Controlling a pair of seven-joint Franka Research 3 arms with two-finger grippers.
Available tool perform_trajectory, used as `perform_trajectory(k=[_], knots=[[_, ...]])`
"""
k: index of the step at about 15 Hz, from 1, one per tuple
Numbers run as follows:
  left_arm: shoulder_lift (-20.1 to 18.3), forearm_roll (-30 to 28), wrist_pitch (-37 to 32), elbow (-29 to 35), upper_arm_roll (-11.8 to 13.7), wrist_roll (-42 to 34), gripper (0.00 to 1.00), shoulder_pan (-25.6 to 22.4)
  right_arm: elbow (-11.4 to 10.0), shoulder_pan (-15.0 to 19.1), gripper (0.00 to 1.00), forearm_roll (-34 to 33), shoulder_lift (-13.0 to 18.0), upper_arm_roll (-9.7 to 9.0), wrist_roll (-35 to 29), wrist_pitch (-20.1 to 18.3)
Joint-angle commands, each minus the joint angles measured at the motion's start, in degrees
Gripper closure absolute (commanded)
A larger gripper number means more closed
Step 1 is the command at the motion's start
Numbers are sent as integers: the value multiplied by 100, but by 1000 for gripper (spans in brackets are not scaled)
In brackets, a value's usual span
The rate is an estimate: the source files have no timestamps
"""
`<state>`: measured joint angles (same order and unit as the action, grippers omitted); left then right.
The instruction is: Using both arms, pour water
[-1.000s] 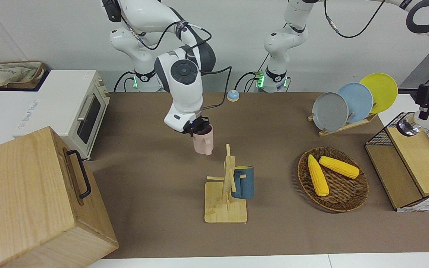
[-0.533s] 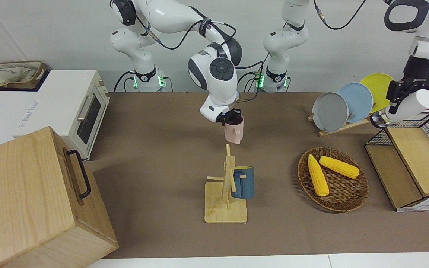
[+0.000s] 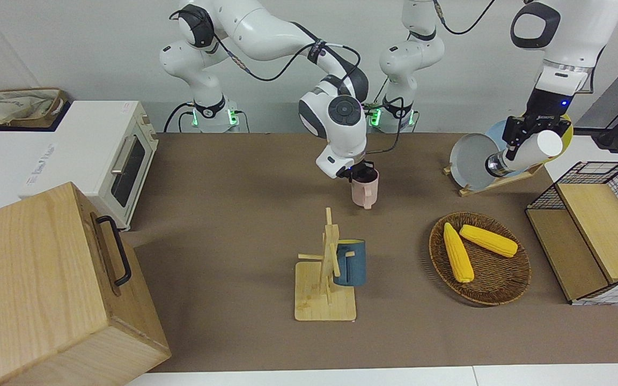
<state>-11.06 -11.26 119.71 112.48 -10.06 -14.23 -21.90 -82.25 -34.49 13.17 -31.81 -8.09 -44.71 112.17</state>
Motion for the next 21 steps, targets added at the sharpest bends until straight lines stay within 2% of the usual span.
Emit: perform_trajectory(k=[1, 2, 3, 4, 5, 6, 7, 12, 14, 17, 21], knots=[[-335, 142, 184, 336, -31, 175, 1000, 45, 209, -119, 1000, 168, -290, 35, -231, 200], [-335, 142, 184, 336, -31, 175, 1000, 45, 218, -119, 1000, 168, -299, 35, -231, 200], [-335, 142, 184, 345, -31, 175, 1000, 45, 218, -119, 725, 160, -300, 35, -222, 209], [-335, 142, 184, 362, -31, 175, 1000, 45, 218, -119, 302, 160, -300, 35, -231, 226], [-335, 133, 184, 362, -31, 175, 1000, 45, 218, -119, 227, 151, -300, 35, -222, 331], [-335, 133, 184, 371, -40, 175, 1000, 45, 218, -119, 77, 151, -300, 35, -222, 410], [-326, 133, 184, 371, -40, 175, 1000, 45, 218, -128, 11, 125, -308, 35, -222, 437], [-326, 133, 193, 415, -58, 175, 1000, 54, 297, -145, 11, -16, -238, 53, -274, 420], [-326, 124, 228, 520, -206, 192, 1000, 54, 280, -102, 11, -34, -55, 79, -406, 350], [-405, 124, 246, 670, -496, 535, 1000, 63, 262, -57, 11, -156, 262, 123, -433, -133], [-493, 98, 324, 942, -936, 799, 1000, 63, 245, 39, 9, -236, 719, 378, -346, -625]])
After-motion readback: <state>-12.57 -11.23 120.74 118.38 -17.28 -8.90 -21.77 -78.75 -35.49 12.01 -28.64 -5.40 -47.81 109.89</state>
